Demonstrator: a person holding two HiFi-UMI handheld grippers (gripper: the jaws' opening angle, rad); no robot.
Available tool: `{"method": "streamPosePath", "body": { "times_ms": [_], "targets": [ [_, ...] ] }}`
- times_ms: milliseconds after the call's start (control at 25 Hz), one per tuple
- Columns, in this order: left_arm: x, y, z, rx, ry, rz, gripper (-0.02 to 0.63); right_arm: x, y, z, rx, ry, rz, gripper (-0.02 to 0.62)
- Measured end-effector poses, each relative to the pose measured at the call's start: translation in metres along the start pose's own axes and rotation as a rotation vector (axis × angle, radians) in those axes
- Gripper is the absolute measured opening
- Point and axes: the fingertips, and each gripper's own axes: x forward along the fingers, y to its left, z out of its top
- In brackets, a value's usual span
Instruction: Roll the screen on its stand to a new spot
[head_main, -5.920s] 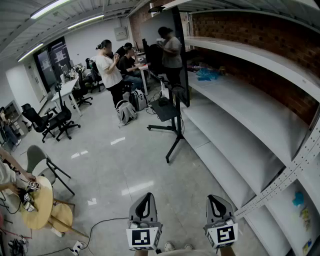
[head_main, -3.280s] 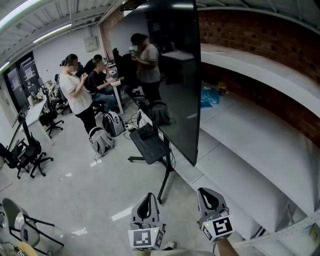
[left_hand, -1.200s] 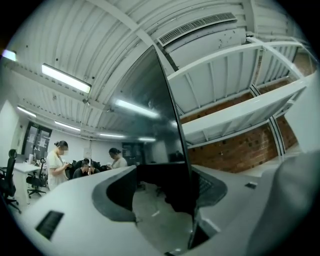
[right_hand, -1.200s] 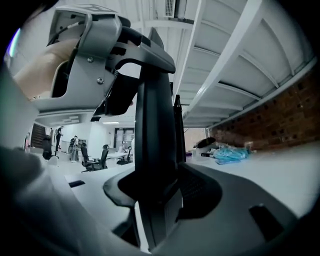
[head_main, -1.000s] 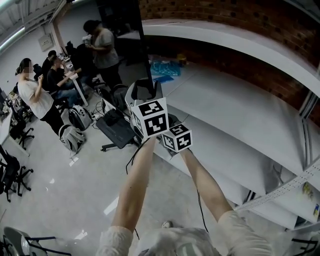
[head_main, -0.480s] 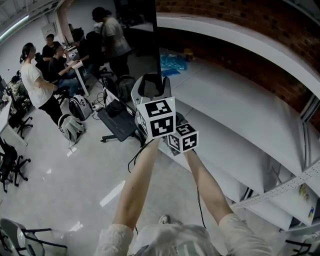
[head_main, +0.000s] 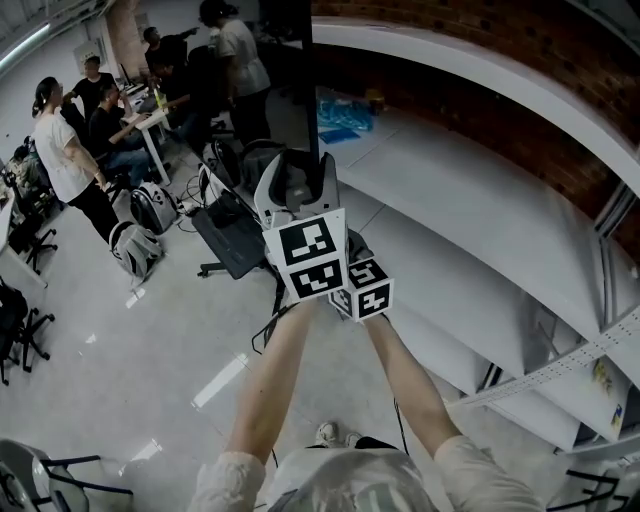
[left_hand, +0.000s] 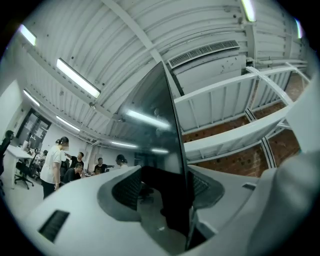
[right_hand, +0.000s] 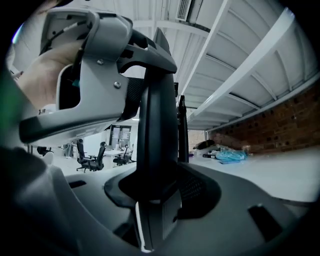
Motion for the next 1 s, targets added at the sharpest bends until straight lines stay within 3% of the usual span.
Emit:
{"method": "streamPosePath", "body": {
  "times_ms": [320, 560, 1000],
  "targets": [
    [-0.041, 0.009, 0.009, -0.010, -0.006, 0.046, 0.232, -0.020, 0.030, -0.005, -0.051, 0.015, -0.037, 0.184],
    [-0.080, 0.003, 0.024, -0.010, -0.012, 0.061, 0.222, -0.049, 0.064, -0.002, -0.039, 0.009, -0.011, 0.186],
    [-0.160, -0.069, 0.045, -0.031, -0.050, 0.037, 0.224, -0.158, 0.086, -0.002, -0.031, -0.022, 0.009, 0.195]
  ]
}}
